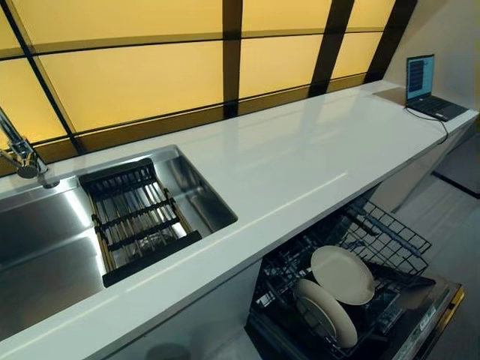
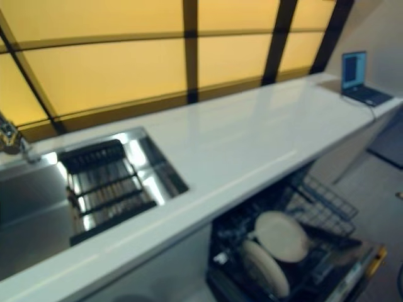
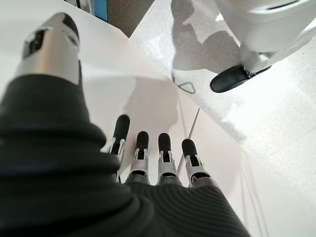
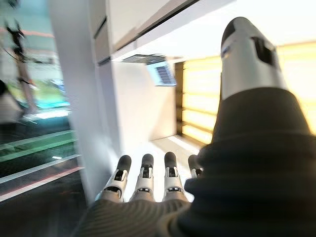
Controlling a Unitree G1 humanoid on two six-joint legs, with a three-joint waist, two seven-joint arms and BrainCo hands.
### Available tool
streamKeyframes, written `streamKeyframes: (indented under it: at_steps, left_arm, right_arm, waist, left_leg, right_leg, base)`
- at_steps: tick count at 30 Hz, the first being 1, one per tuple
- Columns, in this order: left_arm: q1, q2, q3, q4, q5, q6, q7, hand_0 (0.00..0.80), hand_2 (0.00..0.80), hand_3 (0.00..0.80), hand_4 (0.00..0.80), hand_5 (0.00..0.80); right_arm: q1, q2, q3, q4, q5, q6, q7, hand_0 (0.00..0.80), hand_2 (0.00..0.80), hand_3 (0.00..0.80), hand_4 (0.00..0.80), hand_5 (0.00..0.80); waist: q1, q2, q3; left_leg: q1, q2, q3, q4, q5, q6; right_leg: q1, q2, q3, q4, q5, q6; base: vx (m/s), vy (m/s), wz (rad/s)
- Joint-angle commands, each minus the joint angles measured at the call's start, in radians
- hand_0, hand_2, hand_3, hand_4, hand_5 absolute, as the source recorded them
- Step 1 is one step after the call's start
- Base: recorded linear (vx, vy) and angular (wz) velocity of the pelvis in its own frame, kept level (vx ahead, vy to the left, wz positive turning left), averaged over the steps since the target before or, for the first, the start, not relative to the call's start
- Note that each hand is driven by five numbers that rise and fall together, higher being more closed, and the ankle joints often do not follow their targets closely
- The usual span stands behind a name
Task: Take plates into dishwasher
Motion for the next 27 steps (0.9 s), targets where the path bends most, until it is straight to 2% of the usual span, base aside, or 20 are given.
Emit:
streamKeyframes:
  at_steps: [1, 2, 7, 8, 12, 15, 17, 19, 21, 23, 24, 25, 27]
  left_arm:
    - [-0.038, 0.032, 0.022, 0.030, -0.005, -0.050, 0.013, 0.000, 0.000, 0.000, 0.000, 0.000]
    - [-0.041, 0.023, 0.018, 0.030, -0.013, -0.048, 0.013, 0.000, 0.000, 0.000, 0.000, 0.000]
    - [-0.065, 0.000, 0.000, 0.030, -0.048, -0.042, 0.017, 0.000, 0.000, 0.000, 0.000, 0.000]
    - [-0.079, -0.006, -0.018, 0.034, -0.059, -0.037, 0.013, 0.000, 0.000, 0.000, 0.000, 0.000]
    - [-0.097, 0.013, -0.052, -0.003, -0.081, -0.022, 0.041, 0.000, 0.000, 0.000, 0.000, 0.000]
    - [-0.136, 0.052, -0.044, -0.028, -0.126, -0.002, 0.067, 0.000, 0.000, 0.000, 0.000, 0.000]
    - [-0.162, 0.078, -0.036, -0.056, -0.139, 0.020, 0.081, 0.000, 0.000, 0.000, 0.000, 0.000]
    - [-0.193, 0.089, -0.041, -0.061, -0.158, 0.027, 0.097, 0.000, 0.000, 0.000, 0.000, 0.000]
    - [-0.238, 0.093, -0.055, -0.056, -0.167, 0.033, 0.107, 0.000, 0.000, 0.000, 0.000, 0.000]
    - [-0.268, 0.097, -0.065, -0.045, -0.174, 0.033, 0.111, 0.000, 0.000, 0.000, 0.000, 0.000]
    - [-0.302, 0.092, -0.082, -0.035, -0.182, 0.024, 0.118, 0.000, 0.000, 0.000, 0.000, 0.000]
    - [-0.309, 0.091, -0.086, -0.032, -0.183, 0.022, 0.119, 0.000, 0.000, 0.000, 0.000, 0.000]
    - [-0.327, 0.073, -0.108, -0.022, -0.186, -0.001, 0.122, 0.000, 0.000, 0.000, 0.000, 0.000]
  right_arm:
    - [-0.031, 0.037, -0.077, 0.022, 0.200, 0.023, -0.017, 0.000, 0.000, 0.000, 0.000, 0.000]
    - [-0.034, 0.079, -0.083, 0.022, 0.264, 0.024, -0.008, 0.000, 0.000, 0.000, 0.000, 0.000]
    - [-0.078, 0.148, -0.052, 0.060, 0.398, 0.025, 0.024, 0.000, 0.000, 0.000, 0.000, 0.000]
    - [-0.109, 0.174, -0.023, 0.117, 0.447, 0.025, 0.037, 0.000, 0.000, 0.000, 0.000, 0.000]
    - [-0.184, 0.198, 0.056, 0.229, 0.588, -0.003, 0.046, 0.000, 0.000, 0.000, 0.000, 0.000]
    - [-0.251, 0.216, 0.118, 0.297, 0.659, -0.043, 0.038, 0.000, 0.000, 0.000, 0.000, 0.000]
    - [-0.286, 0.233, 0.160, 0.322, 0.717, -0.065, 0.021, 0.000, 0.000, 0.000, 0.000, 0.000]
    - [-0.310, 0.261, 0.195, 0.330, 0.758, -0.084, -0.001, 0.000, 0.000, 0.000, 0.000, 0.000]
    - [-0.338, 0.291, 0.231, 0.338, 0.783, -0.107, -0.033, 0.000, 0.000, 0.000, 0.000, 0.000]
    - [-0.353, 0.302, 0.251, 0.338, 0.806, -0.119, -0.040, 0.000, 0.000, 0.000, 0.000, 0.000]
    - [-0.385, 0.313, 0.286, 0.349, 0.846, -0.136, -0.052, 0.000, 0.000, 0.000, 0.000, 0.000]
    - [-0.394, 0.315, 0.292, 0.349, 0.855, -0.136, -0.055, 0.000, 0.000, 0.000, 0.000, 0.000]
    - [-0.437, 0.331, 0.319, 0.367, 0.887, -0.142, -0.046, 0.000, 0.000, 0.000, 0.000, 0.000]
  waist:
    - [0.006, -0.011, -0.017]
    - [-0.002, -0.008, -0.015]
    - [-0.010, -0.005, 0.017]
    - [-0.018, 0.001, 0.038]
    - [-0.017, -0.017, 0.093]
    - [-0.004, -0.028, 0.147]
    - [0.016, -0.030, 0.177]
    - [0.033, -0.029, 0.188]
    - [0.053, -0.028, 0.194]
    - [0.063, -0.029, 0.200]
    - [0.073, -0.019, 0.224]
    - [0.073, -0.015, 0.230]
    - [0.079, 0.007, 0.263]
  left_leg:
    - [-0.052, -0.069, 0.027, 0.033, -0.005, 0.093]
    - [-0.058, -0.077, 0.028, 0.077, -0.026, 0.101]
    - [-0.109, -0.106, -0.003, 0.207, -0.089, 0.128]
    - [-0.112, -0.118, 0.008, 0.204, -0.094, 0.147]
    - [-0.140, -0.132, 0.038, 0.206, -0.092, 0.161]
    - [-0.164, -0.119, 0.080, 0.180, -0.080, 0.169]
    - [-0.207, -0.110, 0.098, 0.176, -0.072, 0.181]
    - [-0.254, -0.106, 0.102, 0.168, -0.055, 0.187]
    - [-0.311, -0.109, 0.095, 0.175, -0.043, 0.182]
    - [-0.344, -0.110, 0.094, 0.184, -0.034, 0.171]
    - [-0.374, -0.103, 0.073, 0.190, -0.016, 0.151]
    - [-0.378, -0.100, 0.067, 0.190, -0.012, 0.148]
    - [-0.383, -0.094, 0.028, 0.174, 0.005, 0.137]
  right_leg:
    - [0.008, 0.059, -0.024, 0.104, -0.109, -0.057]
    - [0.003, 0.048, -0.014, 0.120, -0.110, -0.058]
    - [-0.037, 0.013, 0.033, 0.202, -0.120, -0.054]
    - [-0.068, -0.006, 0.051, 0.239, -0.113, -0.034]
    - [-0.136, -0.037, 0.072, 0.227, -0.041, 0.013]
    - [-0.199, -0.070, 0.022, 0.260, 0.024, 0.034]
    - [-0.236, -0.091, -0.016, 0.312, 0.033, 0.033]
    - [-0.258, -0.092, -0.030, 0.327, 0.033, 0.025]
    - [-0.237, -0.084, -0.044, 0.269, -0.014, 0.014]
    - [-0.221, -0.078, -0.065, 0.215, -0.021, 0.012]
    - [-0.229, -0.069, -0.073, 0.197, -0.023, 0.012]
    - [-0.235, -0.065, -0.074, 0.202, -0.026, 0.010]
    - [-0.272, -0.041, -0.082, 0.239, -0.054, -0.004]
  base:
    - [0.092, 0.167, -0.24]
    - [0.080, 0.165, -0.26]
    - [0.065, 0.236, -0.33]
    - [0.086, 0.251, -0.36]
    - [-0.105, 0.187, -0.54]
    - [-0.299, 0.031, -0.76]
    - [-0.355, -0.030, -0.77]
    - [-0.305, -0.105, -0.91]
    - [-0.278, -0.183, -0.31]
    - [-0.220, -0.183, -0.18]
    - [-0.169, -0.145, -0.19]
    - [-0.234, -0.202, -0.15]
    - [-0.127, -0.139, 0.04]
